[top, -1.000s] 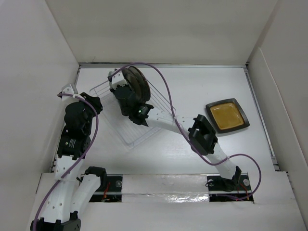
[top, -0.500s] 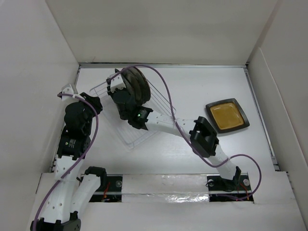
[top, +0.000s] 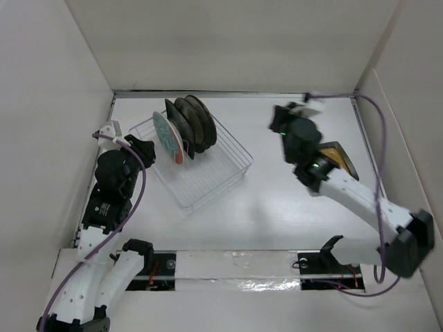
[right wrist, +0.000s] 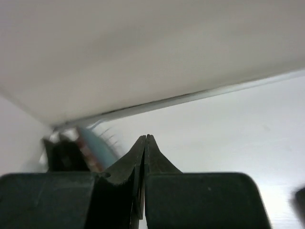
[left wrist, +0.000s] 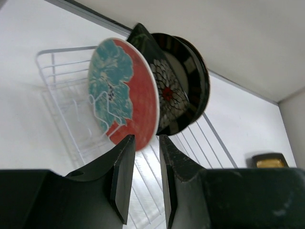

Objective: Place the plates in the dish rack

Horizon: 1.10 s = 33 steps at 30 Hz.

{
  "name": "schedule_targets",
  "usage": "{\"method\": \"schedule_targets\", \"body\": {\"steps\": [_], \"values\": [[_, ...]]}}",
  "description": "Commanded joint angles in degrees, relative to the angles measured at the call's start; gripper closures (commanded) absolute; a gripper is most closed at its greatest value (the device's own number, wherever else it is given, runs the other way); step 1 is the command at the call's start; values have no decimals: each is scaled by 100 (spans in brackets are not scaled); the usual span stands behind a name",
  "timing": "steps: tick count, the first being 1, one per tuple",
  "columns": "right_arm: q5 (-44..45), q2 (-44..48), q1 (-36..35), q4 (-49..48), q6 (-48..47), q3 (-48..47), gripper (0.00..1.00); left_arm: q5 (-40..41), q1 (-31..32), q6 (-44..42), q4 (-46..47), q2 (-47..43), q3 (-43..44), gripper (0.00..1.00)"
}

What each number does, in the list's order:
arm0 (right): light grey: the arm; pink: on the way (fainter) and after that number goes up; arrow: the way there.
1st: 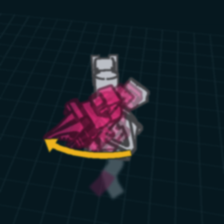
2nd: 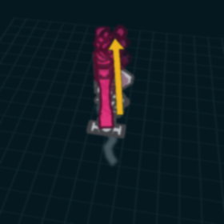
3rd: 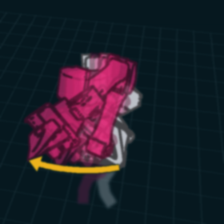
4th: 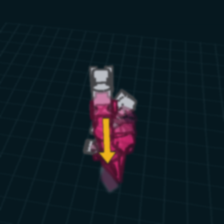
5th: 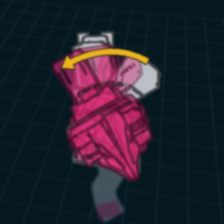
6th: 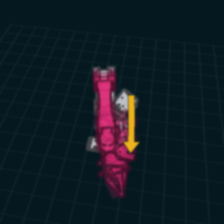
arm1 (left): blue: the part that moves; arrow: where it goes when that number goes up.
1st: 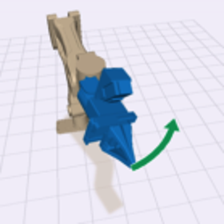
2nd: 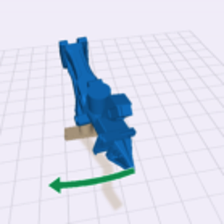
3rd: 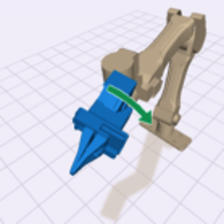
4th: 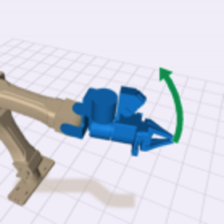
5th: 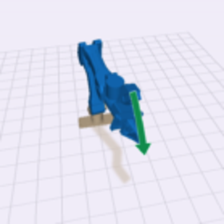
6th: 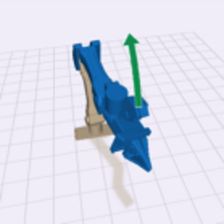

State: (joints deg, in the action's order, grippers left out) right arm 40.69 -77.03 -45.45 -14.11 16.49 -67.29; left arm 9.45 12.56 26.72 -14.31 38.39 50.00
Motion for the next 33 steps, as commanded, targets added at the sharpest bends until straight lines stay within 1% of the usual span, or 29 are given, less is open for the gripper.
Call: {"method": "schedule_targets", "body": {"steps": [1, 2, 3, 4, 5, 6, 7, 8, 9, 10, 11, 13, 14, 17, 18, 19, 20, 21, 22, 24, 25, 26, 27, 28, 30, 33], "values": [[-121, 1740, 1763, 670, 2084, 1943, 100, -330, 264, -220, 385, -104, -17, 76], [-227, 2171, 2229, 907, 2295, 2348, 95, -330, 334, -246, 376, -104, -8, 76], [-306, 2950, 2686, 1162, 2567, 2735, 85, -347, 457, -255, 350, -104, 10, 76], [-716, 3271, 3587, 1260, 2657, 3339, 71, -382, 519, -264, 367, -130, 19, 76], [-1016, 3526, 4005, 1357, 2692, 3562, 47, -409, 581, -273, 367, -156, 19, 76], [-1271, 3720, 4357, 1523, 2780, 3747, 39, -383, 720, -299, 376, -174, 27, 76], [-1717, 3879, 4952, 1630, 2824, 3888, 33, -296, 783, -308, 358, -183, 45, 76], [-1948, 3863, 5202, 1691, 2877, 4125, 28, -234, 783, -334, 332, -192, 54, 76], [-2142, 3802, 5448, 1710, 2982, 4240, 27, -233, 870, -343, 315, -209, 45, 76], [-2544, 3566, 5685, 1727, 3018, 4346, 26, -233, 923, -334, 306, -270, 36, 76], [-2766, 3442, 6123, 1745, 3027, 4503, 26, -225, 924, -334, 314, -297, 28, 76], [-3143, 3240, 6486, 1657, 3018, 4706, 26, -146, 1003, -352, 279, -332, 45, 76], [-3311, 3108, 6818, 1579, 3000, 4812, 26, -85, 1081, -360, 262, -341, 63, 76], [-3874, 2835, 7233, 1183, 2913, 5067, 26, -189, 1135, -352, 279, -402, 19, 76], [-4015, 2530, 7452, 1034, 2878, 5068, 26, -198, 1187, -352, 288, -411, 10, 76], [-4442, 2344, 7541, 937, 2842, 5076, 26, -198, 1188, -352, 288, -403, 10, 76], [-4647, 2142, 7603, 814, 2833, 5094, 26, -198, 1188, -352, 305, -385, 10, 76], [-4840, 1688, 7673, 448, 2816, 5111, 26, -224, 1188, -352, 297, -368, 1, 76], [-5164, 1439, 7674, 305, 2807, 5103, 26, -294, 1188, -352, 305, -385, -7, 76], [-5465, 930, 7674, -266, 2720, 5076, 26, -286, 1188, -343, 323, -394, 10, 76], [-5597, 466, 7674, -337, 2684, 5050, 26, -277, 1188, -343, 323, -394, 1, 76], [-5763, 279, 7674, -460, 2701, 5067, 25, -243, 1188, -352, 314, -376, 1, 76], [-5817, 85, 7674, -783, 2710, 5085, 25, -242, 1188, -352, 314, -359, -7, 76], [-5966, -256, 7735, -908, 2806, 5103, 26, -277, 1188, -352, 314, -341, -25, 76], [-6134, -504, 7736, -1294, 2894, 5111, 27, -295, 1188, -343, 340, -350, -25, 76], [-6143, -664, 7683, -1541, 3096, 5173, 31, -181, 1188, -360, 315, -315, -16, 76]]}}
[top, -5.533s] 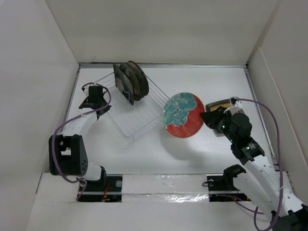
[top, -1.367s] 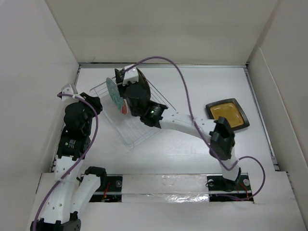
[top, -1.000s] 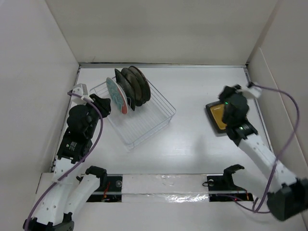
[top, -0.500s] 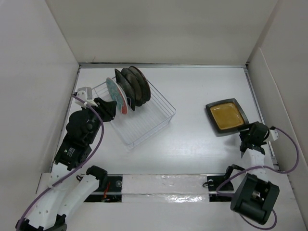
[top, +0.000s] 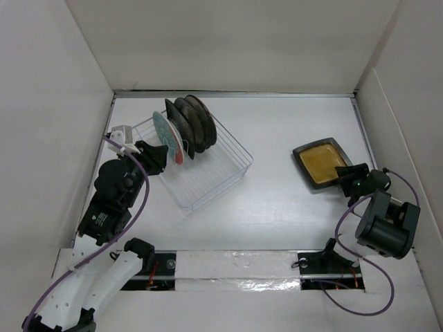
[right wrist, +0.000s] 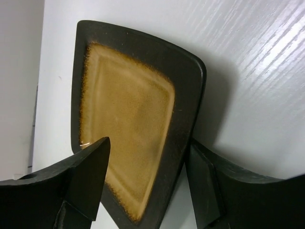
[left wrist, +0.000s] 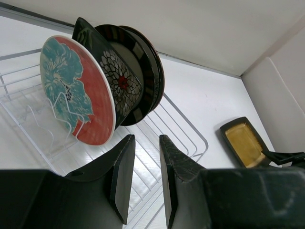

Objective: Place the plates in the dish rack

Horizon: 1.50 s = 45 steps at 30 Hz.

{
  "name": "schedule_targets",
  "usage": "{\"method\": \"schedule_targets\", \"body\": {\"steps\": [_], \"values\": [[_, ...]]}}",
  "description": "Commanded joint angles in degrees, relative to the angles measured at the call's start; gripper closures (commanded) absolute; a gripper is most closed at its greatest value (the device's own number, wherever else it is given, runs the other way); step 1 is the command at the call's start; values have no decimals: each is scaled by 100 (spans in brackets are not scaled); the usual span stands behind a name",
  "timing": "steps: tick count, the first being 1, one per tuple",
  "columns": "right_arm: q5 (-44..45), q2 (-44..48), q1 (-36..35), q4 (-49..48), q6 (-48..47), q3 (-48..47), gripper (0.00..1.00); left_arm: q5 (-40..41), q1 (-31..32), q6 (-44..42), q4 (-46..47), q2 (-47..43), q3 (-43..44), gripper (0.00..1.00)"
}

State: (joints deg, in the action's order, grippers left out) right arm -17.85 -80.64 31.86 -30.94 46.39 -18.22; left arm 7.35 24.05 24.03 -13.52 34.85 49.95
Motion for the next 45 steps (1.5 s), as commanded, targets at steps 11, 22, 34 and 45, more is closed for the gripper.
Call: {"method": "schedule_targets", "body": {"steps": [11, 22, 34, 45], "values": [[-641, -1085, -118, -228, 256, 2, 86, 117, 38, -109, 315, 22, -65, 76], [8, 1873, -513, 201, 740, 188, 100, 117, -67, -127, 323, 162, -91, 76], [1319, 3695, -1999, 1415, -51, -1869, 100, 161, -182, -136, 315, 259, -109, 76], [2267, 1855, -5940, 2036, -1684, -5337, 100, 635, -182, -153, 333, 57, -56, 76]]}}
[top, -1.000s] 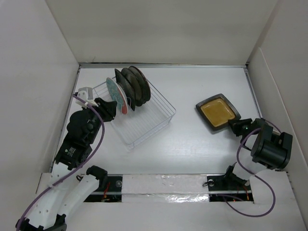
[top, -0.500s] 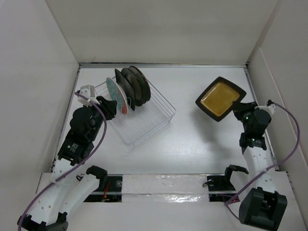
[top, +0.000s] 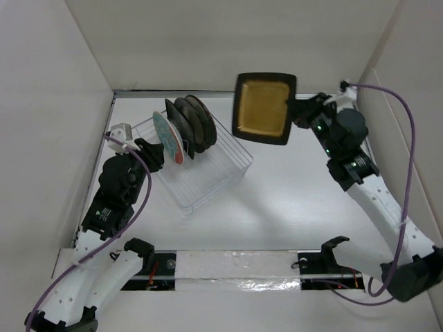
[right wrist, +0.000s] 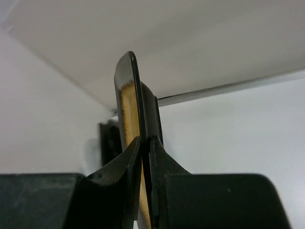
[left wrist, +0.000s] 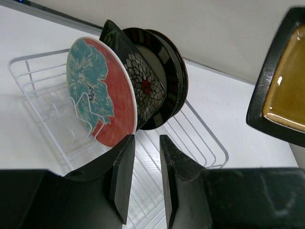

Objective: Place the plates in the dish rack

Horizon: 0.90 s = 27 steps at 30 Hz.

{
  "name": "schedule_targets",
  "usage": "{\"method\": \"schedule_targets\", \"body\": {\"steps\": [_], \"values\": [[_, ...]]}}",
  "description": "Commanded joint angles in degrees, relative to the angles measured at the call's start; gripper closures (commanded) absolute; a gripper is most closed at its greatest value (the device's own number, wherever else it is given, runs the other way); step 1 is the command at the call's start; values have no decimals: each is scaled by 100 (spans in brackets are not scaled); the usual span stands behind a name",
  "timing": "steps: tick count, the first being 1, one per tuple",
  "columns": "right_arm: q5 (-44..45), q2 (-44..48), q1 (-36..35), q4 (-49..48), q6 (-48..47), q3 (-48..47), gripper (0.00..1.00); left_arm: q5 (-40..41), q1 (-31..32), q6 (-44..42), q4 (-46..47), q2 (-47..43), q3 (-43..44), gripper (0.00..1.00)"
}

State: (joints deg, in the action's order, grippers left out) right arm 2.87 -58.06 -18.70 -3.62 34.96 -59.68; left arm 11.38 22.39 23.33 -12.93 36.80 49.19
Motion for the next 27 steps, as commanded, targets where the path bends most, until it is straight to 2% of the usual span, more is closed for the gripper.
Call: {"method": "schedule_targets", "body": {"steps": [1, 3, 4, 11, 15, 22, 27], "values": [[239, -677, -1090, -493, -865, -1987, 100, 260, -16, -83, 247, -181, 21, 76], [30, -1466, -1381, 138, -1087, -2738, 100, 382, -16, -74, 247, -234, 29, 76], [-15, -1706, -1669, 333, -1288, -3447, 100, 452, -16, -74, 247, -313, 47, 76], [204, -3368, -2558, 1424, -1887, -5594, 100, 1392, -16, 128, 203, -822, 38, 76], [363, -4299, -2823, 1898, -2037, -6649, 100, 1490, -16, 137, 273, -1104, -41, 76], [802, -5610, -3333, 2190, -2230, -8101, 100, 1438, -16, 119, 256, -1060, -50, 77], [925, -6260, -3474, 2234, -2265, -8700, 100, 1394, -16, 110, 247, -1052, -59, 77]]}}
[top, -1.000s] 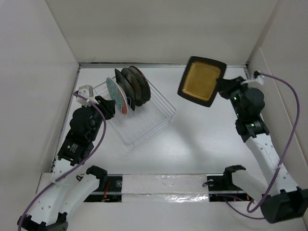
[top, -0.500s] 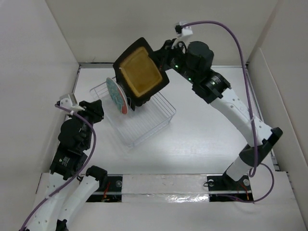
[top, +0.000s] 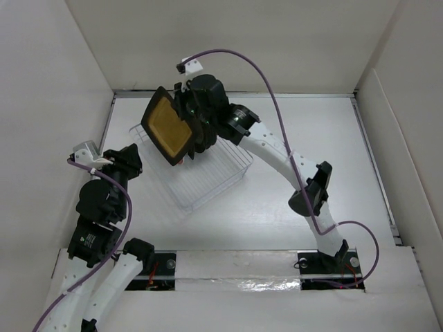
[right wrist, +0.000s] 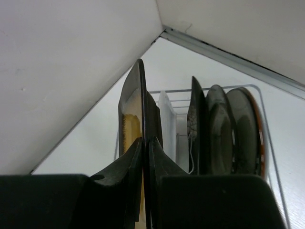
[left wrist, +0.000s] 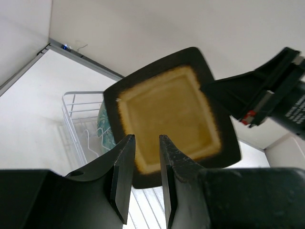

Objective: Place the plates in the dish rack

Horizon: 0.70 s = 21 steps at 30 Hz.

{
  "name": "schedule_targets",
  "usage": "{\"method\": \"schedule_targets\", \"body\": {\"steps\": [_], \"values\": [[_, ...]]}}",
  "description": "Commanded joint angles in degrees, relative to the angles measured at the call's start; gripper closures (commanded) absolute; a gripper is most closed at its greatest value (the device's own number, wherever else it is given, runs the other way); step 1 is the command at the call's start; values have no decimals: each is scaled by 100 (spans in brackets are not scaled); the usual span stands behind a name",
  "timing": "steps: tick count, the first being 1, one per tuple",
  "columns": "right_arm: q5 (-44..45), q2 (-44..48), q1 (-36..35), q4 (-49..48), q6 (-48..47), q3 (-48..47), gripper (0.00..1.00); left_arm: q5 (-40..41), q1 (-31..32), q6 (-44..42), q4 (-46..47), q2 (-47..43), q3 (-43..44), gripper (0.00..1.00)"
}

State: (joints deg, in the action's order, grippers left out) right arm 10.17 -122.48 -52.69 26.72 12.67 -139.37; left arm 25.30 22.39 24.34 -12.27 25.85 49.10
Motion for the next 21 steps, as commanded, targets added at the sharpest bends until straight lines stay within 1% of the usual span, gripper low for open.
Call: {"method": "schedule_targets", "body": {"steps": [1, 3, 6, 10, 15, 19, 21], "values": [[222, 93, -153, -835, -88, -741, 100, -16, -16, 10, 199, 17, -67, 77], [545, 14, -242, -984, -246, -662, 100, 10, -16, 1, 225, 26, -76, 77], [863, -276, -356, -941, -458, -828, 100, -69, -16, 1, 190, 79, -59, 77], [1355, -479, -540, -1063, -765, -758, 100, -95, -16, -8, 225, 105, -67, 76], [1899, -786, -663, -1317, -941, -785, 100, -157, -16, -17, 243, 96, -76, 76], [2006, -1032, -664, -1406, -933, -969, 100, -183, -16, -17, 208, 123, -76, 76], [2093, -1077, -716, -1555, -941, -908, 100, -148, -16, -25, 243, 114, -94, 76]]}}
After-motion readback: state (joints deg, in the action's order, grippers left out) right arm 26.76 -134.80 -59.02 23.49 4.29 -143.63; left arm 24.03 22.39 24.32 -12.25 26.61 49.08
